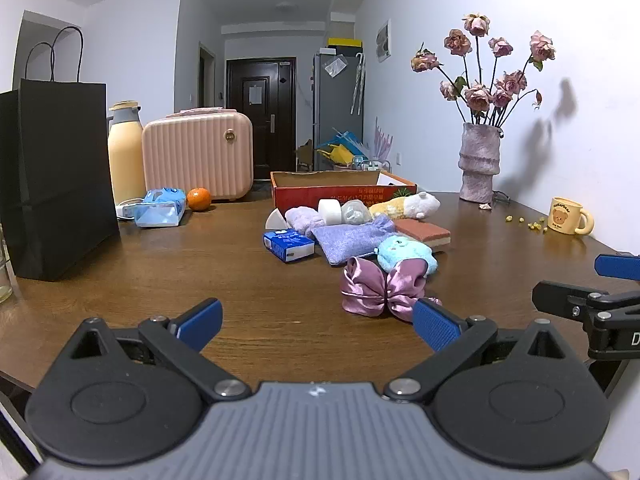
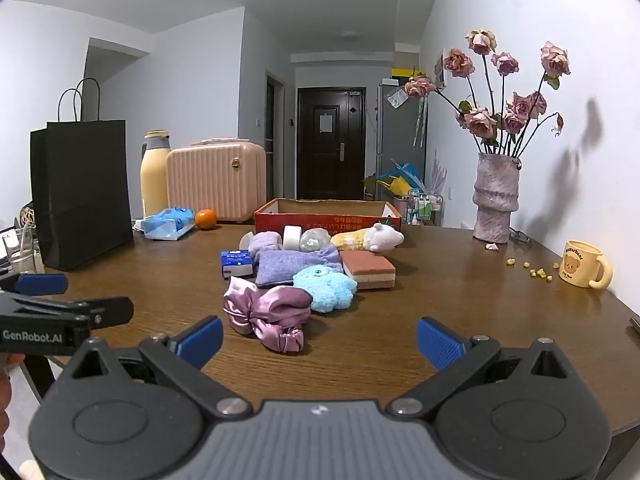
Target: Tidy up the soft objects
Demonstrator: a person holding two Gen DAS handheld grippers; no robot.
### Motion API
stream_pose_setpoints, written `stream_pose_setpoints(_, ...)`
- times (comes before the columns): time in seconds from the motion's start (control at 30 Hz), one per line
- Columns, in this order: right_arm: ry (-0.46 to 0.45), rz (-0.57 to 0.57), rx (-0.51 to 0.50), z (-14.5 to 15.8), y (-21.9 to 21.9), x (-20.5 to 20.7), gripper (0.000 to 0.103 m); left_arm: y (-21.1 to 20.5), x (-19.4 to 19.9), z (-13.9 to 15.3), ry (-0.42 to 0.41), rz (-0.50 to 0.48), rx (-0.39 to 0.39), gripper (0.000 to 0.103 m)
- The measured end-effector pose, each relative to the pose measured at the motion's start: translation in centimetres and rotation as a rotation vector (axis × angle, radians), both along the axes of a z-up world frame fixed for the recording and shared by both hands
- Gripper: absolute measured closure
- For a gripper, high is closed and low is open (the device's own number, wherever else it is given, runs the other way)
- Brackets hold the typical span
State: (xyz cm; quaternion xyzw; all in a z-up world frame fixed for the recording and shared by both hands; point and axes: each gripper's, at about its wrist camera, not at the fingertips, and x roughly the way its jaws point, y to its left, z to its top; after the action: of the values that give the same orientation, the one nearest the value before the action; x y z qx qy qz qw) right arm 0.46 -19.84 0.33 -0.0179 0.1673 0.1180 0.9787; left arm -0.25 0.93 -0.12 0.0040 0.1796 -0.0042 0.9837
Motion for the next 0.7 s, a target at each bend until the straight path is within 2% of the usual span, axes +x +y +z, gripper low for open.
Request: stream_pose_setpoints(0.7, -0.006, 0.000, -0.004, 0.07, 0.14, -0.16, 0.000, 0.08, 0.07, 0.06, 0.001, 0.000, -0.001, 0.000)
